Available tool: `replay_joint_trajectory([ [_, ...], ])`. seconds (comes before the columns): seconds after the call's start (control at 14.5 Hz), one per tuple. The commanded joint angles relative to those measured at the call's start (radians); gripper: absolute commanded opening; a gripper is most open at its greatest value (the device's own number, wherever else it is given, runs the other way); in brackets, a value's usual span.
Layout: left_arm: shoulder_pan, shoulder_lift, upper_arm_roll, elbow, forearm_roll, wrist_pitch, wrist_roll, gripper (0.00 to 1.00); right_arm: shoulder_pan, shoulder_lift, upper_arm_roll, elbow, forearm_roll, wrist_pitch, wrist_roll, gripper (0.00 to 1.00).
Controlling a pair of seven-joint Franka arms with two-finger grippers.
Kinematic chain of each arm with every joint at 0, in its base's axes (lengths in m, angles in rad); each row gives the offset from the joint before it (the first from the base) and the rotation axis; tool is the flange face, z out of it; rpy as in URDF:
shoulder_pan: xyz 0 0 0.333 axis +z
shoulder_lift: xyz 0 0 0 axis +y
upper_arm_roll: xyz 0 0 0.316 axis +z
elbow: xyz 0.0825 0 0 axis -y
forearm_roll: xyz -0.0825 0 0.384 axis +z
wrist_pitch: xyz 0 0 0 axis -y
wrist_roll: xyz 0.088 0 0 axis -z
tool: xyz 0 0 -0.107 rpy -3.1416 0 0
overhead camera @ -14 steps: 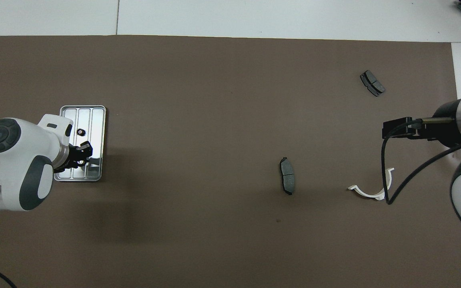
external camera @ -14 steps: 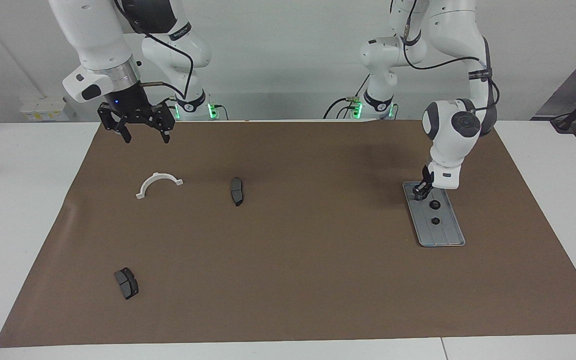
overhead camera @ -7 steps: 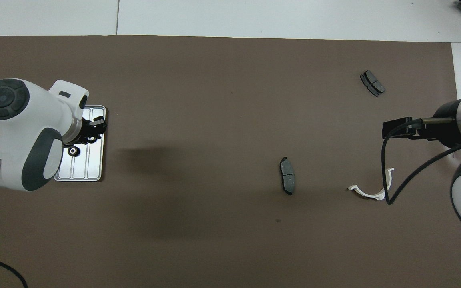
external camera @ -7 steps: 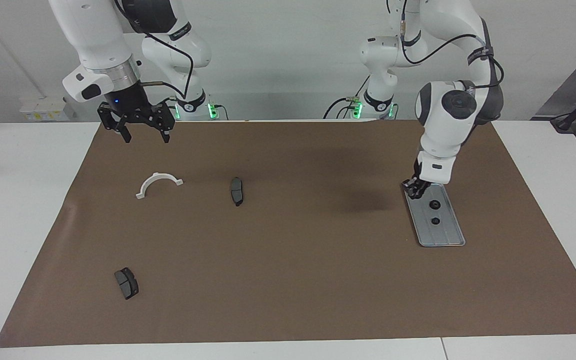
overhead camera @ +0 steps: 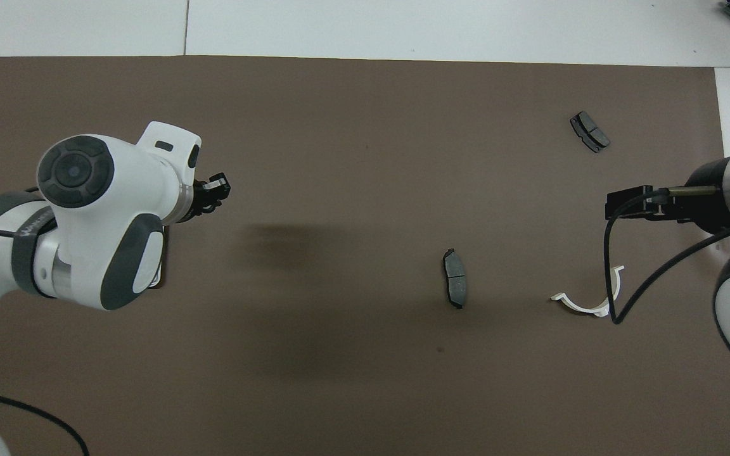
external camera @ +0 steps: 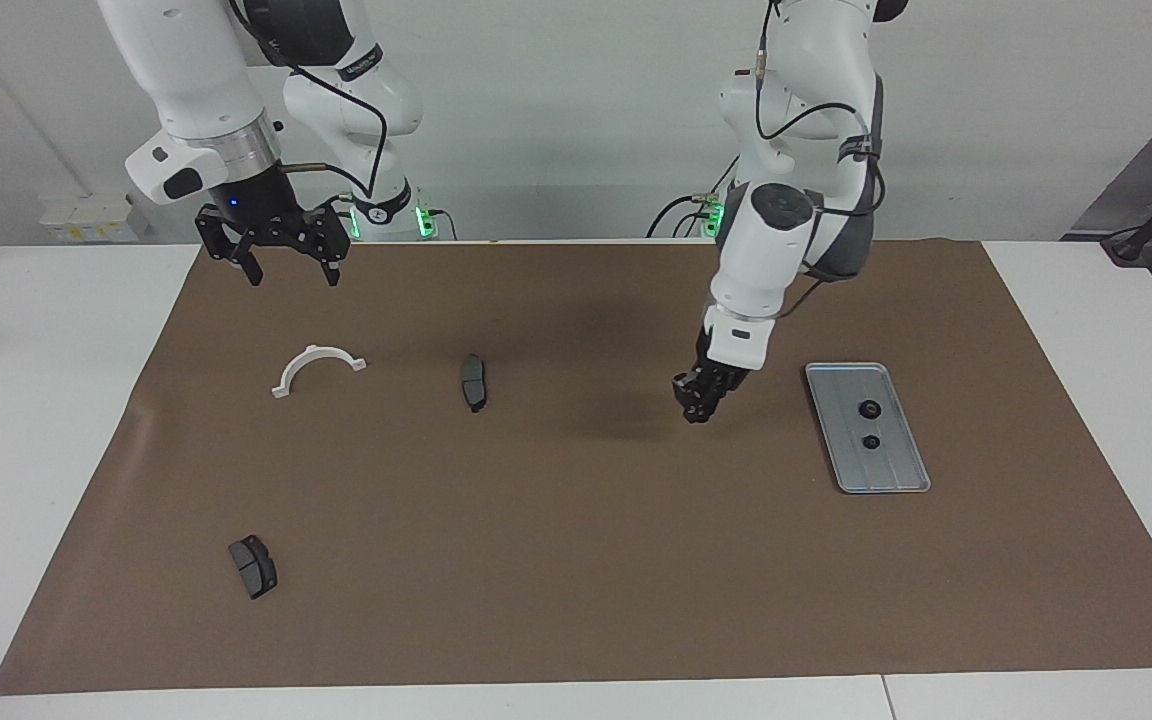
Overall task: Place bearing gear from tray to pile
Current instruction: 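Set the black gear down mid-table with the left gripper, then grasp the gear with the right gripper while the left gripper returns to the tray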
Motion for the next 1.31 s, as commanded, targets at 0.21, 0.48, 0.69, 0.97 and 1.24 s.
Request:
replay_joint_trajectory([
  [0.21, -0.13, 0.15, 0.019, 0.005, -0.017, 0.27, -0.202, 0.63, -0.015, -0.025, 0.006, -0.028, 0.025, 0.017, -0.014, 1.0],
  [0.48, -0.115, 0.08, 0.033, 0.027, -0.009, 0.104, -0.203, 1.0, -0.012, -0.025, 0.007, -0.028, 0.023, 0.023, -0.017, 1.0],
  [0.69, -0.04, -0.047, 0.054, 0.025, 0.015, -0.131, -0.162, 1.0, -0.012, -0.023, 0.007, -0.028, 0.023, 0.028, -0.028, 1.0],
  [0.97, 0.149, -0.103, 0.054, 0.018, 0.07, -0.283, 0.093, 1.0, -0.01, -0.014, 0.007, -0.03, 0.008, 0.034, -0.026, 1.0],
  [1.24, 0.353, -0.118, 0.051, -0.034, 0.07, -0.276, 0.54, 1.0, 0.084, 0.071, 0.01, -0.034, -0.006, 0.12, 0.105, 1.0],
])
